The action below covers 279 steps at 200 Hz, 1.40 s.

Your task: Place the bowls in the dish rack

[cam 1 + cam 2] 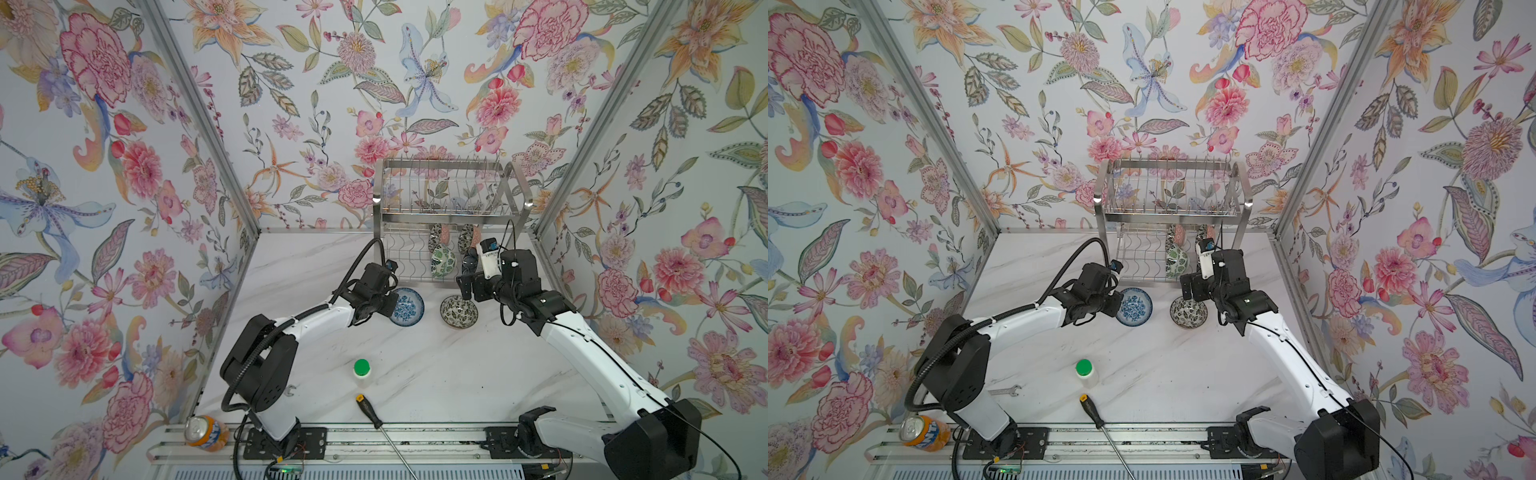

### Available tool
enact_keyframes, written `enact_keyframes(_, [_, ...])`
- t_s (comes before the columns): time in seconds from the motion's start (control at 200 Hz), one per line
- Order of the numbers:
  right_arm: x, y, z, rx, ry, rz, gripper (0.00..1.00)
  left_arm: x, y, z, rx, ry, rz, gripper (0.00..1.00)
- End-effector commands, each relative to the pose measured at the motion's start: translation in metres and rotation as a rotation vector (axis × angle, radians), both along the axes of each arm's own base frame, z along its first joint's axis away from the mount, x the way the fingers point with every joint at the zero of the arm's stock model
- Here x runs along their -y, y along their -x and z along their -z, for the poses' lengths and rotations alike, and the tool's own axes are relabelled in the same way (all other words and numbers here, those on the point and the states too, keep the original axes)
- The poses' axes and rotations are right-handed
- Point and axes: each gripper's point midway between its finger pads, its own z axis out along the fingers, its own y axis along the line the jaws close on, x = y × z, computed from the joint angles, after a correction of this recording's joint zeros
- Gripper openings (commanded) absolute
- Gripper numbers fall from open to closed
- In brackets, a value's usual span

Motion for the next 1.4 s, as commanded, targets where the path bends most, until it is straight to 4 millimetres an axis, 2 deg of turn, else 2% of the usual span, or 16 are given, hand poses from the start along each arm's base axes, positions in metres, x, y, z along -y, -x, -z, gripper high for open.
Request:
enact_keyframes(0.0, [-0.029, 0.005, -0.026, 0.054, -0.091, -0.066, 0.99, -0.002, -0.020, -0.063, 0.180, 0.062, -0.042, 0.00])
enact_keyframes(0.025, [-0.035, 0.006, -0.026, 0.054, -0.101, -0.082, 0.99, -0.001, -0.021, -0.066, 0.190, 0.069, -0.044, 0.00])
enact_keyframes(0.04, [-0.039, 0.007, -0.027, 0.055, -0.107, -0.092, 0.99, -0.003, -0.020, -0.082, 0.220, 0.092, -0.046, 0.00])
enact_keyframes(0.075, [-0.047, 0.009, -0.028, 0.058, -0.125, -0.113, 0.99, -0.003, -0.021, -0.090, 0.240, 0.106, -0.050, 0.00])
enact_keyframes(0.245, [-0.080, 0.011, -0.030, 0.058, -0.197, -0.190, 1.00, 0.000, -0.025, -0.110, 0.290, 0.163, -0.047, 0.00])
enact_keyframes(0.435, [-0.103, 0.004, -0.025, 0.044, -0.219, -0.215, 0.92, 0.008, -0.025, -0.127, 0.324, 0.229, -0.024, 0.00])
enact_keyframes(0.706, [-0.114, -0.010, -0.015, 0.023, -0.229, -0.205, 0.76, 0.017, -0.024, -0.141, 0.340, 0.284, 0.007, 0.00])
enact_keyframes(0.866, [-0.118, -0.019, -0.004, -0.007, -0.220, -0.189, 0.53, 0.017, -0.023, -0.146, 0.354, 0.295, 0.016, 0.00])
enact_keyframes(1.006, [-0.122, -0.024, 0.001, -0.021, -0.222, -0.187, 0.43, 0.017, -0.022, -0.152, 0.371, 0.304, 0.018, 0.00])
enact_keyframes(1.256, [-0.123, -0.027, 0.010, -0.038, -0.213, -0.177, 0.36, 0.016, -0.022, -0.162, 0.403, 0.316, 0.017, 0.00])
enact_keyframes(1.391, [-0.122, -0.028, 0.011, -0.041, -0.213, -0.171, 0.26, 0.016, -0.022, -0.163, 0.407, 0.319, 0.018, 0.00])
